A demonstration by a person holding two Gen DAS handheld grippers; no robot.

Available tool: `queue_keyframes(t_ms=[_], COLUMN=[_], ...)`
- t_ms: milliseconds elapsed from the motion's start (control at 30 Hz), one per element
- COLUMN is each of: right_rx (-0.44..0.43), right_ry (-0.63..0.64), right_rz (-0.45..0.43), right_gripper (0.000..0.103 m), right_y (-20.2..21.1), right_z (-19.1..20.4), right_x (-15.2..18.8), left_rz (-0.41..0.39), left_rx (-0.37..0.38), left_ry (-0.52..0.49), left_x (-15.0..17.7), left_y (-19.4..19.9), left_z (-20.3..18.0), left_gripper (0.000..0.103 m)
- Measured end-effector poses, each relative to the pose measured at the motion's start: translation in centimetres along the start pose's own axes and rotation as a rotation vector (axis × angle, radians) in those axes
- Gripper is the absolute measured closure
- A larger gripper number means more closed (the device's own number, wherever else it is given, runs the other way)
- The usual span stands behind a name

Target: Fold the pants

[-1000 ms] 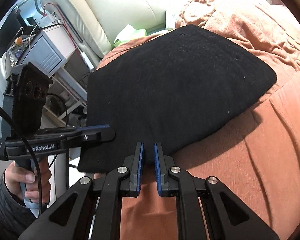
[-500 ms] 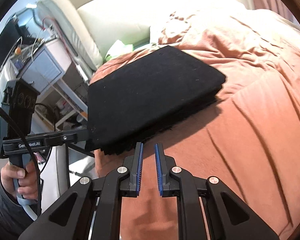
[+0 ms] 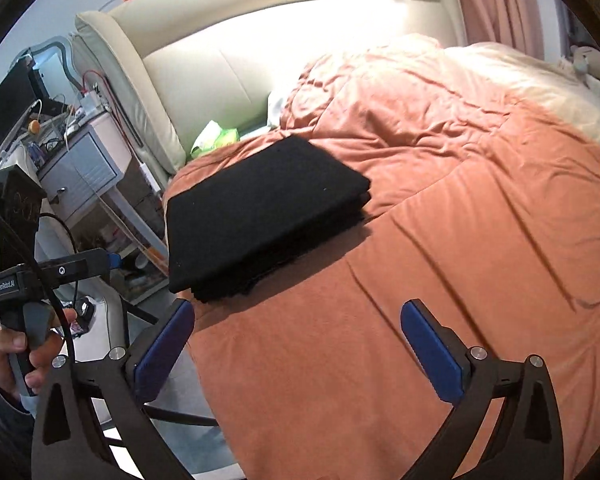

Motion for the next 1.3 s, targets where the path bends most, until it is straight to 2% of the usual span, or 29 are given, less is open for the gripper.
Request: queue_keyframes(t_ms=[767, 1000, 1300], right_rx=[0.116, 0.192, 0.233], right_ry=[0.014, 0.031, 0.007], right_rz=[-0.118, -0.153, -0.180], right_gripper=[0.000, 0.000, 0.000], right_y=[17.3, 22.2, 26.9], right_z=[0.3, 1.4, 2.6], right_x=[6.2, 7.8, 10.5], left_rz=[-0.132, -0.150, -0.216], left_rx=[-0.068, -0.057, -0.031], left_ry=[-0.175, -0.208, -0.248], left_x=[7.3, 9.4, 11.7], left_y=[5.5, 6.7, 9.0], left_z=[-9.7, -11.8, -13.7], left_gripper=[0.000, 0.000, 0.000])
Point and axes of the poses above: each gripper's, at about its wrist camera, not at the fingertips, and y roughly against the way its jaws point, z to its left, x to its underside, the point moved 4 cm from there along -y, roughly the way its jaws point, and after that the axes turned 15 degrees about y, right-handed, at the moved point
